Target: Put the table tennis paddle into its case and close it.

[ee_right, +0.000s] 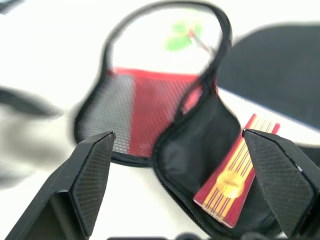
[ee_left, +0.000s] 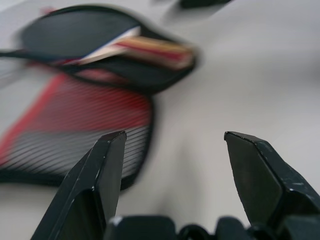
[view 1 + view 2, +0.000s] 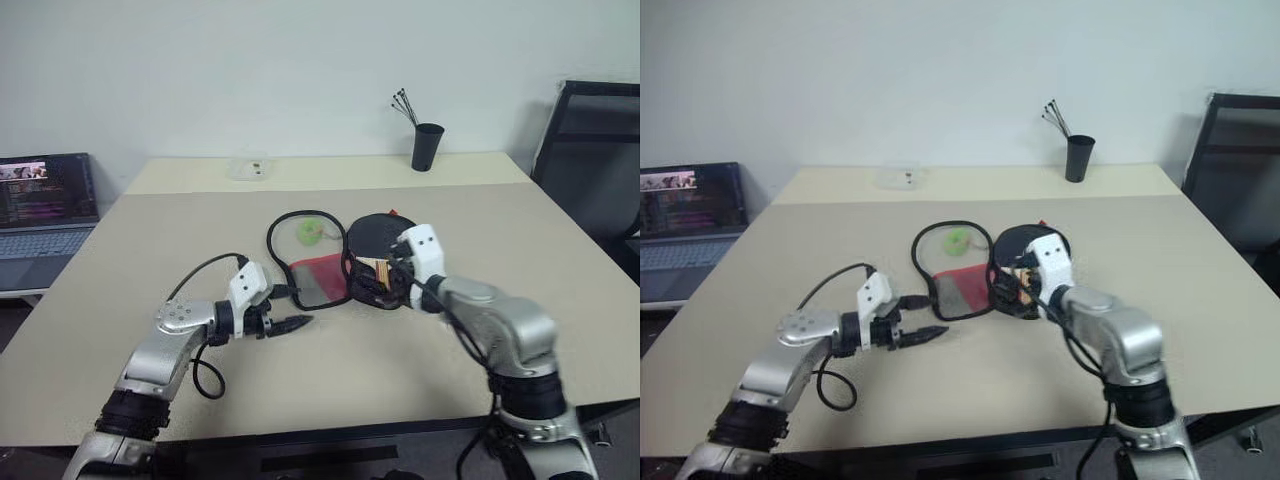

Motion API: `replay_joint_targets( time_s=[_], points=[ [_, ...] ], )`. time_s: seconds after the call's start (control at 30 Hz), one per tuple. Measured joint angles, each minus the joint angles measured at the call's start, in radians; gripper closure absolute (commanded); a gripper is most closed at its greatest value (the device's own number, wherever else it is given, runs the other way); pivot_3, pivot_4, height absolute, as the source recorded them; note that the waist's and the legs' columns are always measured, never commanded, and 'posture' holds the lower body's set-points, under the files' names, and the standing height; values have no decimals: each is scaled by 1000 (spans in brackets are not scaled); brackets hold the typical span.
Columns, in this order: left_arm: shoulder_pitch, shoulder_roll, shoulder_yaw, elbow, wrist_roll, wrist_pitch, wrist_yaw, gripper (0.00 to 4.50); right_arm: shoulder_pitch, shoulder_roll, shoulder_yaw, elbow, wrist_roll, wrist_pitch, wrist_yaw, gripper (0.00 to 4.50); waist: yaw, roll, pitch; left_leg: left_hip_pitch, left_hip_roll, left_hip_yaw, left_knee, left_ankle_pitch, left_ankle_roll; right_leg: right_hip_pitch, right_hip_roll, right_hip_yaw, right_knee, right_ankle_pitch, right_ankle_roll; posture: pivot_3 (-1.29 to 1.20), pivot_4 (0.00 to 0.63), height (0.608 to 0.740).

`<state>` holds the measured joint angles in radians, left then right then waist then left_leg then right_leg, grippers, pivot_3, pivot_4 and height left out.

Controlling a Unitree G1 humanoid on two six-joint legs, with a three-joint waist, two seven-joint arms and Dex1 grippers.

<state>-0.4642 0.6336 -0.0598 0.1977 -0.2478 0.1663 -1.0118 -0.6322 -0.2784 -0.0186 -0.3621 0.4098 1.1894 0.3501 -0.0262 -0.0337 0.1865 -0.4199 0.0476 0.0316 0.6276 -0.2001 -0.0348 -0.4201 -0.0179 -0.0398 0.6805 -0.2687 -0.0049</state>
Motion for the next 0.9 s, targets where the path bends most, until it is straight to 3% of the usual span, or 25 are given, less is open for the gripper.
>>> replay_joint_targets(
  time_s=[0.07,0.17,0.43,0.7,0.9],
  points=[
    [-29,1,8,54,19,-33,4,1079,-5,-58,-45,-25,41,19,38,15,0,0,0,0,0,1,0,0,0,0,0,0,0,0,0,0,150,740],
    [-73,2,8,139,47,-65,19,1673,-15,-139,-97,-49,88,25,92,0,0,0,0,-1,-1,1,0,0,0,0,0,1,-1,0,0,0,150,740],
    [-189,13,7,430,159,-119,86,4458,-26,-228,-129,-55,138,20,132,0,-3,0,0,-1,0,1,0,0,0,0,0,0,0,0,0,0,150,740],
    [-267,5,5,621,219,-188,95,4487,-22,-238,-124,-62,163,5,132,0,-1,0,0,-1,-1,2,0,0,0,0,0,0,0,0,0,0,150,740],
    [-352,-92,28,764,215,-222,140,4487,-20,-247,-120,-64,164,-7,131,0,12,-1,0,-1,-2,2,2,0,0,0,0,-1,1,0,0,0,150,740]
  ],
)
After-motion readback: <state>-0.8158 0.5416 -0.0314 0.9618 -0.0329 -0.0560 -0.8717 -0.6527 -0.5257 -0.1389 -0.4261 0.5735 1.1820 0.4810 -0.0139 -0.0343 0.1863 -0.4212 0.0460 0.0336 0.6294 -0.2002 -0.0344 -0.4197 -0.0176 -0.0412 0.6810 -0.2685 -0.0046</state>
